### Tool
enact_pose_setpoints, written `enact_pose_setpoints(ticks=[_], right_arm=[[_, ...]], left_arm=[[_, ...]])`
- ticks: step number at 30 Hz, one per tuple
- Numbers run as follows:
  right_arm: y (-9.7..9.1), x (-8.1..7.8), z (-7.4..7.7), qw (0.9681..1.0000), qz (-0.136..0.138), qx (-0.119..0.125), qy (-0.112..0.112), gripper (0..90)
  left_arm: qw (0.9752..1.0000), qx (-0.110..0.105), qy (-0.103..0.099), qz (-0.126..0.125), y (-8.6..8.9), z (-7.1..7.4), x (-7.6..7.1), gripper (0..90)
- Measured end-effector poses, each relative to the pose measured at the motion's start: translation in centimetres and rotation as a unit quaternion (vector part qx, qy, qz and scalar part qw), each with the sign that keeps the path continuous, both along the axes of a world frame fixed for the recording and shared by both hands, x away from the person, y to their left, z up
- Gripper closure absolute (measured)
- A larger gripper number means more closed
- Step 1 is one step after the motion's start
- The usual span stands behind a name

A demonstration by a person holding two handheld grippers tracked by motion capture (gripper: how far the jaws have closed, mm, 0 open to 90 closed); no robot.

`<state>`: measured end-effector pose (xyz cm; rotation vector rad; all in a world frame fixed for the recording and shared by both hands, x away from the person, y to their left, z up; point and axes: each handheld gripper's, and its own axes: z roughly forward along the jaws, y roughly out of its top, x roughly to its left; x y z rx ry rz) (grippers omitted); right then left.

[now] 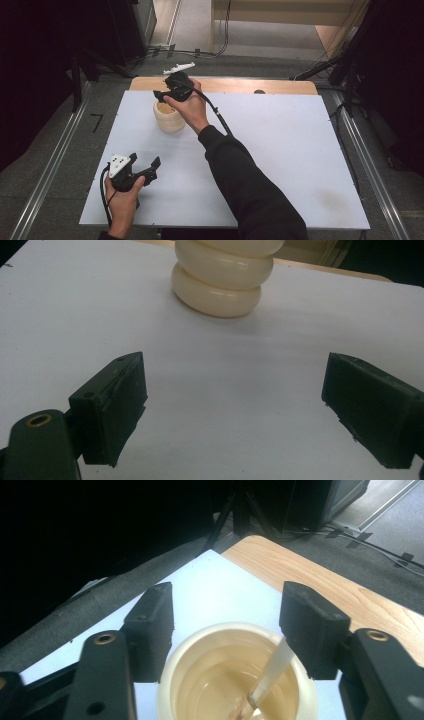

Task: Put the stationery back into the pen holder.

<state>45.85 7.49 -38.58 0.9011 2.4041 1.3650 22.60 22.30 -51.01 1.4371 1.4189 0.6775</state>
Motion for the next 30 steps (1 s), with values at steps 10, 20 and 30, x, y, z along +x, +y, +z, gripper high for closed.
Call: enact_pose_setpoints(ticks=[10, 20, 30], right_arm=[[-1.8, -0.1, -0.8, 0.9998, -0.01, 0.014, 0.011, 30.8], [-3.9, -0.4, -2.1, 0.9996, -0.015, 0.009, 0.02, 27.5], [-7.1, -1.8, -3.0, 0.9996, -0.018, 0.002, 0.02, 25.3]], left_arm=[[1.0, 0.001, 0.002, -0.002, -0.1, 0.0, 0.0, 11.4], [1.0, 0.003, 0.004, -0.001, -0.1, -0.1, 0.0, 11.4], [1.0, 0.005, 0.004, -0.001, -0.1, -0.1, 0.1, 11.4]])
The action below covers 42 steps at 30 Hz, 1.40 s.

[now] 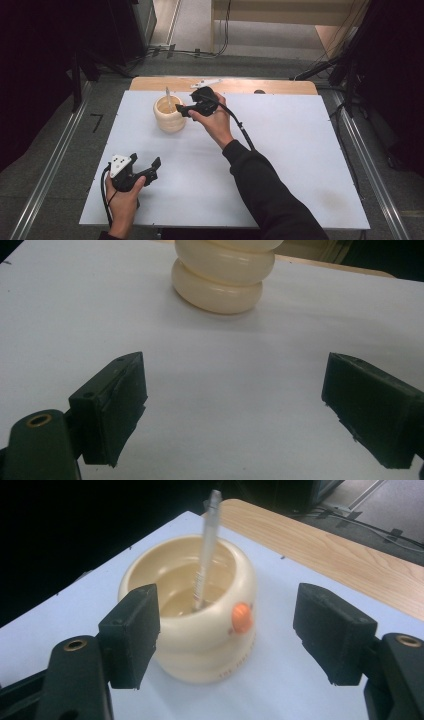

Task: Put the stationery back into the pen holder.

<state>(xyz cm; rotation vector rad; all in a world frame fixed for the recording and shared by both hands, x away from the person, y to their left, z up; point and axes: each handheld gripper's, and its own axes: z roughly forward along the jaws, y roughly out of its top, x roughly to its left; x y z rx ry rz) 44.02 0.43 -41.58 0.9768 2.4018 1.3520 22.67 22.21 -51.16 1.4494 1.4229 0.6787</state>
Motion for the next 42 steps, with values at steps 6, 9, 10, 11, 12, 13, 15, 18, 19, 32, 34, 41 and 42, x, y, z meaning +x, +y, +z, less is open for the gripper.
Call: enact_pose_setpoints(ticks=[6, 9, 10, 11, 12, 13, 15, 18, 19, 32, 34, 41, 42], right_arm=[[-2.3, -0.7, -0.2, 1.0, -0.005, 0.002, 0.001, 24.6], [-3.1, -1.2, -0.2, 1.0, -0.005, 0.001, 0.0, 24.5], [-3.3, -1.3, -0.2, 1.0, -0.004, 0.002, -0.001, 24.5], [-3.5, -1.5, -0.2, 1.0, -0.004, 0.002, -0.001, 24.5], [-3.7, -1.7, -0.2, 1.0, -0.002, 0.002, 0.0, 24.3], [-3.8, -1.9, -0.2, 1.0, -0.001, 0.001, 0.0, 24.3], [-4.0, -2.3, -0.2, 1.0, 0.001, -0.001, 0.0, 24.0], [-4.4, -2.7, -0.4, 1.0, 0.003, -0.001, -0.001, 23.8], [-4.5, -2.8, -0.5, 1.0, 0.003, -0.002, 0.001, 23.6], [-7.1, -3.9, -1.2, 1.0, -0.004, -0.001, 0.008, 23.3], [-7.6, -4.0, -1.3, 0.9999, -0.01, -0.003, 0.008, 23.3], [-9.4, -4.5, -1.4, 0.9998, -0.018, -0.001, 0.01, 23.1], [-9.6, -4.6, -1.5, 0.9998, -0.019, -0.001, 0.011, 22.9]], left_arm=[[1.0, 0.001, 0.002, 0.0, -0.1, 0.0, 0.1, 11.4], [1.0, 0.001, 0.002, -0.001, -0.1, 0.0, 0.1, 11.4], [1.0, 0.001, 0.003, -0.001, -0.1, 0.0, 0.1, 11.3], [1.0, 0.0, 0.002, -0.001, -0.1, 0.0, 0.1, 11.4], [1.0, 0.001, 0.002, -0.001, -0.1, -0.1, 0.1, 11.4], [1.0, 0.001, 0.003, -0.002, -0.1, -0.1, 0.1, 11.4], [1.0, 0.002, 0.004, -0.002, -0.2, -0.1, 0.1, 11.3], [1.0, 0.003, 0.004, -0.002, -0.2, -0.1, 0.1, 11.3], [1.0, 0.002, 0.004, -0.002, -0.2, -0.1, 0.1, 11.4], [1.0, 0.005, 0.006, -0.002, -0.3, -0.1, 0.1, 11.4], [1.0, 0.007, 0.005, -0.002, -0.3, -0.1, 0.2, 11.4], [0.9999, 0.01, 0.006, -0.002, -0.4, -0.1, 0.2, 11.3], [0.9999, 0.011, 0.006, -0.002, -0.4, -0.1, 0.2, 11.3]])
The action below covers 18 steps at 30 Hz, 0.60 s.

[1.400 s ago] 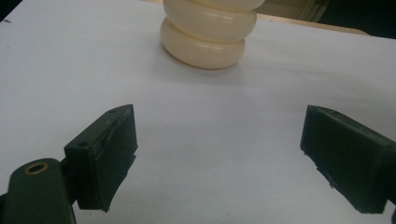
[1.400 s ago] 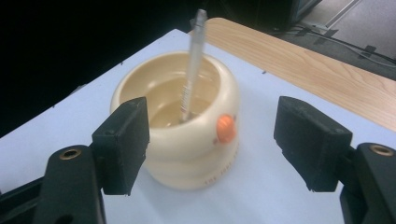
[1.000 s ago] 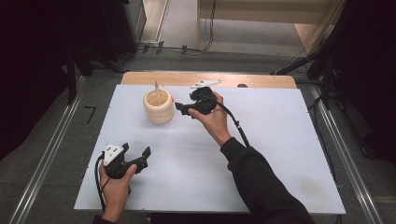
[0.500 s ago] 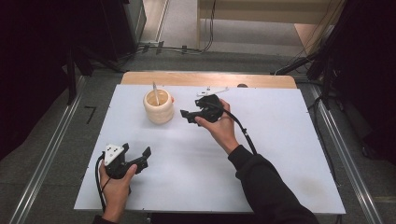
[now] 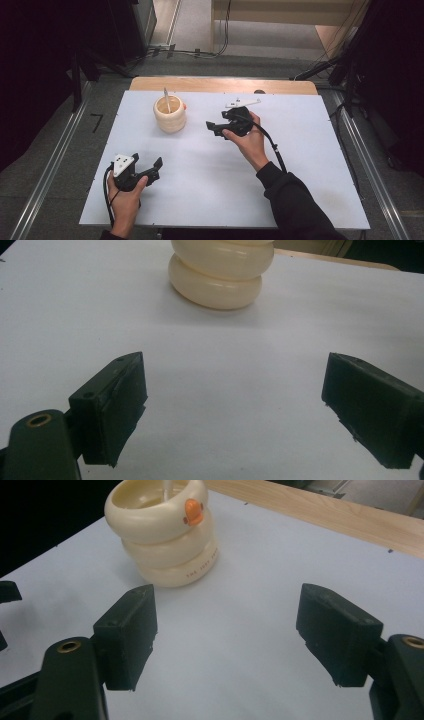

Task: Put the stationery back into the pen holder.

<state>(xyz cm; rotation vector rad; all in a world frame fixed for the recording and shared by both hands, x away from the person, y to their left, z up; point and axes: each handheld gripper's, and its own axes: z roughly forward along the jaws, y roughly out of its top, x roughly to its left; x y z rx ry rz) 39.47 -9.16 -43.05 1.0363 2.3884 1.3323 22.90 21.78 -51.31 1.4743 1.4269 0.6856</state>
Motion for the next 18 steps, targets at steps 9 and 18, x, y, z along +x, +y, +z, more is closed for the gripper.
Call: enact_pose_setpoints(ticks=[9, 18], right_arm=[[-2.5, -1.1, -0.3, 0.9999, -0.016, 0.0, 0.0, 22.9], [-5.2, -2.2, -0.6, 0.9995, -0.031, 0.005, 0.001, 22.4]], left_arm=[[1.0, 0.002, 0.001, 0.001, -0.1, 0.0, 0.0, 11.4], [1.0, 0.002, 0.0, 0.0, -0.2, 0.0, 0.0, 11.3]])
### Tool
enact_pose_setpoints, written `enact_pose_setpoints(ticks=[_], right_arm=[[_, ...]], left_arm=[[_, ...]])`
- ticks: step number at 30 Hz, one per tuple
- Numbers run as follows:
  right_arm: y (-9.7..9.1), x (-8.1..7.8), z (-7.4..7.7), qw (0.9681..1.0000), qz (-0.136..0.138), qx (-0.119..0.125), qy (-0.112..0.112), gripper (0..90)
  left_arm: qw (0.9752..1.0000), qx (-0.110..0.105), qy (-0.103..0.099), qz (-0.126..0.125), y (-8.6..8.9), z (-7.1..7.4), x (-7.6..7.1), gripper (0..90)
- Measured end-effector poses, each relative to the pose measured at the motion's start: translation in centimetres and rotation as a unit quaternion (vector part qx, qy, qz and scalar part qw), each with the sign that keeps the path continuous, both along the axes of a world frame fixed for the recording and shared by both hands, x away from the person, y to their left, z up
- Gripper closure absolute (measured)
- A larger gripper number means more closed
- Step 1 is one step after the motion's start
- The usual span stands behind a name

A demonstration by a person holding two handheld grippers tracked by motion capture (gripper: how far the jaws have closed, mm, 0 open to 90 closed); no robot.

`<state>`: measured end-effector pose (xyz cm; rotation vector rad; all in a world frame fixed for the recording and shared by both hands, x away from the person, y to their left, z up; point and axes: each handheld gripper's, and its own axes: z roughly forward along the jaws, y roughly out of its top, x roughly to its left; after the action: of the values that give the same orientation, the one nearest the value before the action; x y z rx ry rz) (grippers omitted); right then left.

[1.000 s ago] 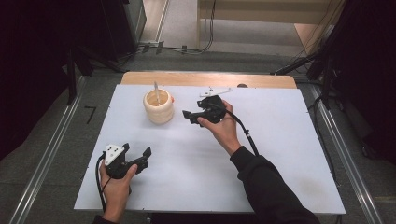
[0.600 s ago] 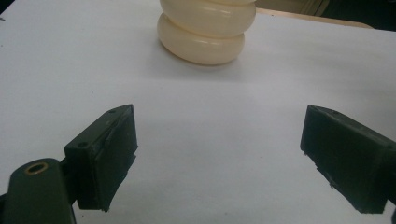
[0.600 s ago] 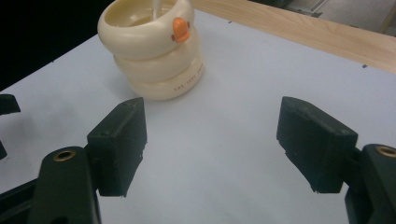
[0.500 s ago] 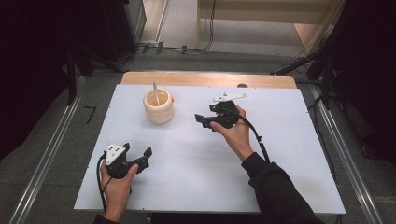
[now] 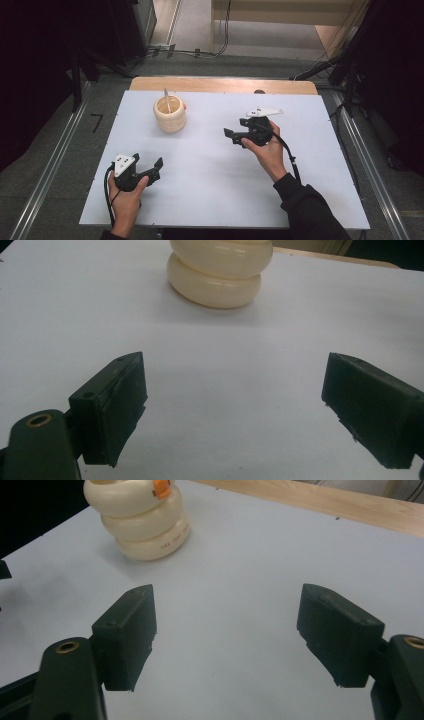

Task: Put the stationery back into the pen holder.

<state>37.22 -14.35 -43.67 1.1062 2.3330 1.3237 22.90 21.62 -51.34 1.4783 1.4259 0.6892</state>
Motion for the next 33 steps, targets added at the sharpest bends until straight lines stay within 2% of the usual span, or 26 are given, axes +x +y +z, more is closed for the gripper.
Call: enact_pose_setpoints(ticks=[17, 33], right_arm=[[-5.8, -2.3, -2.5, 0.999, -0.042, -0.015, 0.009, 21.7], [-10.5, -4.6, -4.8, 0.9963, -0.075, -0.034, 0.025, 21.2]], left_arm=[[1.0, 0.003, 0.003, 0.001, 0.0, -0.1, 0.0, 11.4], [1.0, 0.005, 0.004, 0.006, -0.1, -0.1, 0.0, 11.4]])
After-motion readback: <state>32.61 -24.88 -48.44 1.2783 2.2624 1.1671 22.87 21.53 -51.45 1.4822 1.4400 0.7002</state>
